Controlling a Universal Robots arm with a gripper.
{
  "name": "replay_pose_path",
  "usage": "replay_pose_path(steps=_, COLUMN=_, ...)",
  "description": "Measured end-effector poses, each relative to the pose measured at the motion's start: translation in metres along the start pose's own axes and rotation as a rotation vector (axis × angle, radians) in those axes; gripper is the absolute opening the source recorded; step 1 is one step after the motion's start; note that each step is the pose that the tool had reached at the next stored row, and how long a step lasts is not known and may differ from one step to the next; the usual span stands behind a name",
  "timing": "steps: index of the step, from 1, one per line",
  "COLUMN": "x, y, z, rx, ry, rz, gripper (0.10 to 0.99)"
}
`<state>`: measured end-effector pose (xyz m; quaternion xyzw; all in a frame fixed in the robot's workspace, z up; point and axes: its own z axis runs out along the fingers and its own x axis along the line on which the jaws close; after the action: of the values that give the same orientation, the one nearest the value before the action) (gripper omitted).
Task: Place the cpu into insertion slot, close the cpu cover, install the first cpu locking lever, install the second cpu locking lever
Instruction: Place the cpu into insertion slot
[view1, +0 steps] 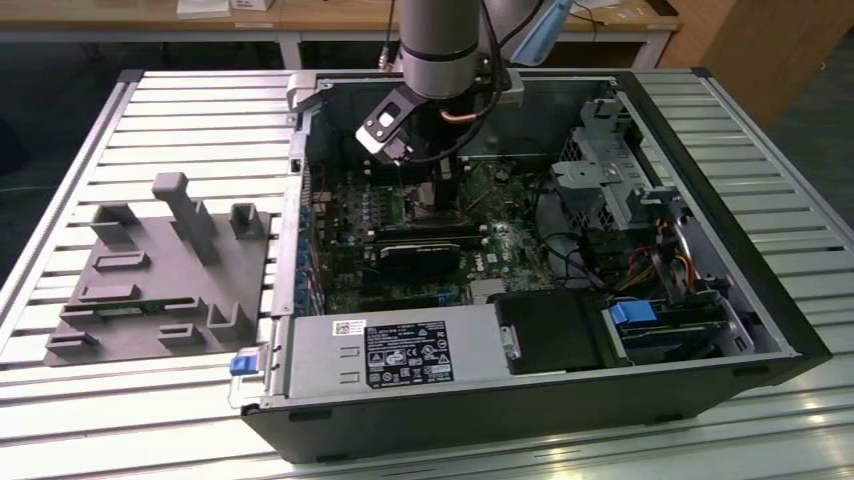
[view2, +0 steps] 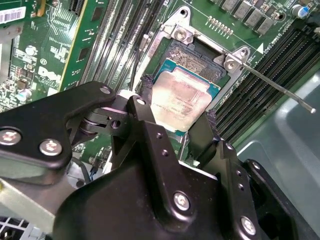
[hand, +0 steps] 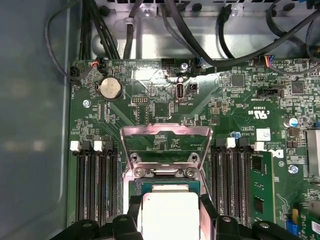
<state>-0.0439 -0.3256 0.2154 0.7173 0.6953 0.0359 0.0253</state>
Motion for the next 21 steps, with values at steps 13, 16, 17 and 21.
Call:
replay_pose_path(steps=13, x=0.0016, y=-0.0052, z=0.0126, rx=0.000, ry=-0.0005, rz=0.000, gripper=0.537)
replay_pose_path(steps=16, x=0.0028, y=-0.0057, z=0.0147, rx=0.000, ry=-0.0005, rz=0.000, gripper=0.537)
replay_pose_path(steps=17, x=0.0033, y=-0.0058, z=0.0153, rx=0.000, ry=-0.0005, rz=0.000, gripper=0.537)
replay_pose_path(steps=21, x=0.0039, y=-0.0060, z=0.0178, rx=0.000, ry=-0.0004, rz=0.000, gripper=0.537)
